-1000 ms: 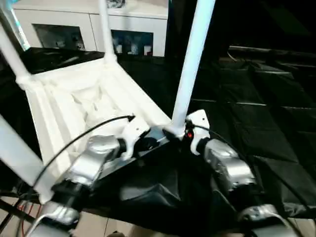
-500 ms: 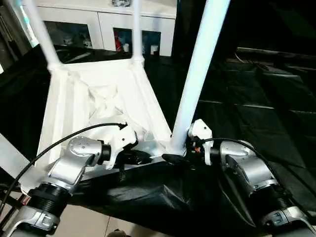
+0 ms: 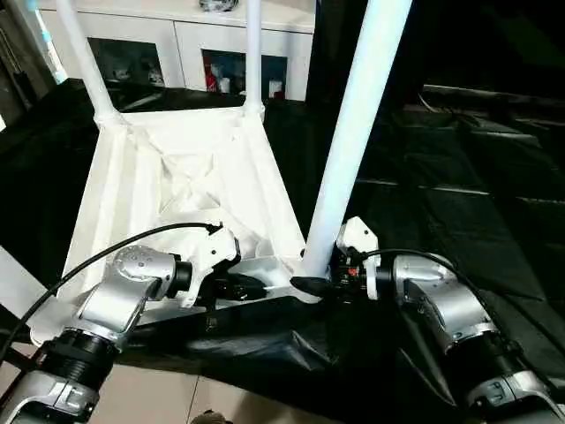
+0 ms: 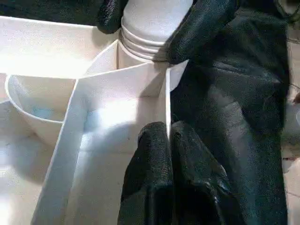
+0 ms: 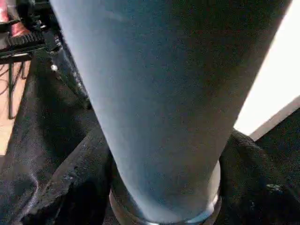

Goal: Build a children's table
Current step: Rotate leg to tighten

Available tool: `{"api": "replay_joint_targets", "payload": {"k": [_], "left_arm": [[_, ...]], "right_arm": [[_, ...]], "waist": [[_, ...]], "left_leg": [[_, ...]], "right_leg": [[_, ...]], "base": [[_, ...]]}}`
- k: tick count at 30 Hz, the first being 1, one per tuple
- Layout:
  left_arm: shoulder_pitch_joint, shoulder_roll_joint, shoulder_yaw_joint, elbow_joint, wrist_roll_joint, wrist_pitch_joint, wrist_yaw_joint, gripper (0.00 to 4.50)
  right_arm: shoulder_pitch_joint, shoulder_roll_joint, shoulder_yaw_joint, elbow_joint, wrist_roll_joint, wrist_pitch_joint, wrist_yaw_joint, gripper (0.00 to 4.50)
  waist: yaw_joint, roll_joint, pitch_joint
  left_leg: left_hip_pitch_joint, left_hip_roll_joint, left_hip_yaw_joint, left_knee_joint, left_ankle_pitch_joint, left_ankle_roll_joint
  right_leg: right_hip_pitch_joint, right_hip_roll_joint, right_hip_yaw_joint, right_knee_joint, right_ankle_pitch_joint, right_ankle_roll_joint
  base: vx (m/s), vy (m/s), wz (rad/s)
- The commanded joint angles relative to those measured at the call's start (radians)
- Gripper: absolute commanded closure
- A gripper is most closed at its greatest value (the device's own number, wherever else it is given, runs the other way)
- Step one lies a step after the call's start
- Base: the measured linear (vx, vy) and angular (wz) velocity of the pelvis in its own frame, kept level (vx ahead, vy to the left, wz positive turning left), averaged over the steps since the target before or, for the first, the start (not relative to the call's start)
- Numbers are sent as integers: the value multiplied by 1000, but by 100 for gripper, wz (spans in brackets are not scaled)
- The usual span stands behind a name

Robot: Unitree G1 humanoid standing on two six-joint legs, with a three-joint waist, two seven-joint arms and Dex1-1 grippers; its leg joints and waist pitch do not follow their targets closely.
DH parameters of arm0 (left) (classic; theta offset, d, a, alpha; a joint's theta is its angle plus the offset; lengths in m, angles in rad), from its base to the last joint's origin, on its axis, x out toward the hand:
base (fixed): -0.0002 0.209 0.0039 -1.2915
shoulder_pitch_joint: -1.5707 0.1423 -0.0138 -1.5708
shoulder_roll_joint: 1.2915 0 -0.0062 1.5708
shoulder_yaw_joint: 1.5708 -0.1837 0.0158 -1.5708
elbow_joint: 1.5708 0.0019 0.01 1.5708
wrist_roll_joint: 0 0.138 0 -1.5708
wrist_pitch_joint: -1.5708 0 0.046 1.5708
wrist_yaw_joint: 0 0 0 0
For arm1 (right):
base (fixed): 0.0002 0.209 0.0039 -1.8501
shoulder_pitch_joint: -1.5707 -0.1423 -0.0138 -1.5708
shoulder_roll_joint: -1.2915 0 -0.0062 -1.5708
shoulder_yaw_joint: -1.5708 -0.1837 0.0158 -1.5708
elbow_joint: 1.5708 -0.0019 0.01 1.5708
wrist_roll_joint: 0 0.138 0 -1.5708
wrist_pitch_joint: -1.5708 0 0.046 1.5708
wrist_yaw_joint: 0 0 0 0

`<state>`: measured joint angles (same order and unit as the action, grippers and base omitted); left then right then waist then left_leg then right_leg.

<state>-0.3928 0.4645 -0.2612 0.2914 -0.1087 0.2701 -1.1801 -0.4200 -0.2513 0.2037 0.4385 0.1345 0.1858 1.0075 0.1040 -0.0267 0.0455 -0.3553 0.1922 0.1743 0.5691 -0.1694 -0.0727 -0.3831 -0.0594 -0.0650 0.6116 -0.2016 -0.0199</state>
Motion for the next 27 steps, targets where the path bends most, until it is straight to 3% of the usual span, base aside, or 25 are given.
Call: {"api": "replay_joint_targets", "payload": {"k": [1,3,6,10,13,14,16,18,22,27], "left_arm": [[-26,-58,-6,12,5,7,78,450],[-30,-64,-3,18,10,2,94,450],[-69,-154,21,48,33,52,253,450],[-86,-201,22,67,60,59,335,450],[-90,-242,7,74,78,39,366,450],[-89,-246,2,69,75,40,359,450],[-85,-250,-6,60,71,42,343,450],[-77,-240,-12,49,67,42,317,450],[-60,-215,-20,25,53,40,261,450],[-33,-151,-34,-1,36,10,143,450]], "right_arm": [[5,45,2,27,-12,22,-93,179],[3,53,-3,34,-15,24,-113,180],[-31,190,-54,124,-34,59,-380,181],[-42,257,-56,145,-50,61,-470,181],[-44,314,-26,148,-74,38,-501,181],[-41,316,-21,144,-69,25,-478,181],[-38,319,-30,132,-48,25,-447,125],[-36,305,-37,117,-33,37,-422,111],[-34,266,-23,104,-55,10,-391,67],[-27,172,-11,59,-27,-9,-223,67]], "waist": [[-5,-1,-48],[-6,-2,-48],[-16,-1,-44],[-22,2,-43],[-22,2,-43],[-22,0,-44],[-22,1,-44],[-21,2,-44],[-21,2,-44],[-20,1,-51]], "left_leg": [[11,43,-11,-67,-242,6],[12,41,-12,-67,-254,-1],[17,39,-16,-70,-299,-22],[17,40,-20,-73,-324,-29],[18,40,-19,-73,-327,-27],[16,40,-20,-74,-326,-23],[14,40,-19,-75,-324,-18],[15,41,-19,-75,-326,-15],[12,41,-18,-75,-316,-13],[6,42,-15,-70,-256,12]], "right_leg": [[35,-87,54,-80,-252,-181],[35,-89,55,-84,-299,-166],[27,-90,54,-95,-413,-137],[22,-90,54,-102,-455,-109],[20,-91,56,-104,-447,-106],[21,-90,55,-104,-444,-103],[21,-89,56,-102,-426,-103],[21,-89,57,-102,-419,-106],[22,-90,57,-101,-400,-112],[33,-86,58,-86,-272,-139]], "base": [[0,0,0],[0,0,0],[0,0,0],[0,0,0],[0,0,0],[0,0,0],[0,0,0],[0,0,0],[0,0,0],[0,0,0]]}}
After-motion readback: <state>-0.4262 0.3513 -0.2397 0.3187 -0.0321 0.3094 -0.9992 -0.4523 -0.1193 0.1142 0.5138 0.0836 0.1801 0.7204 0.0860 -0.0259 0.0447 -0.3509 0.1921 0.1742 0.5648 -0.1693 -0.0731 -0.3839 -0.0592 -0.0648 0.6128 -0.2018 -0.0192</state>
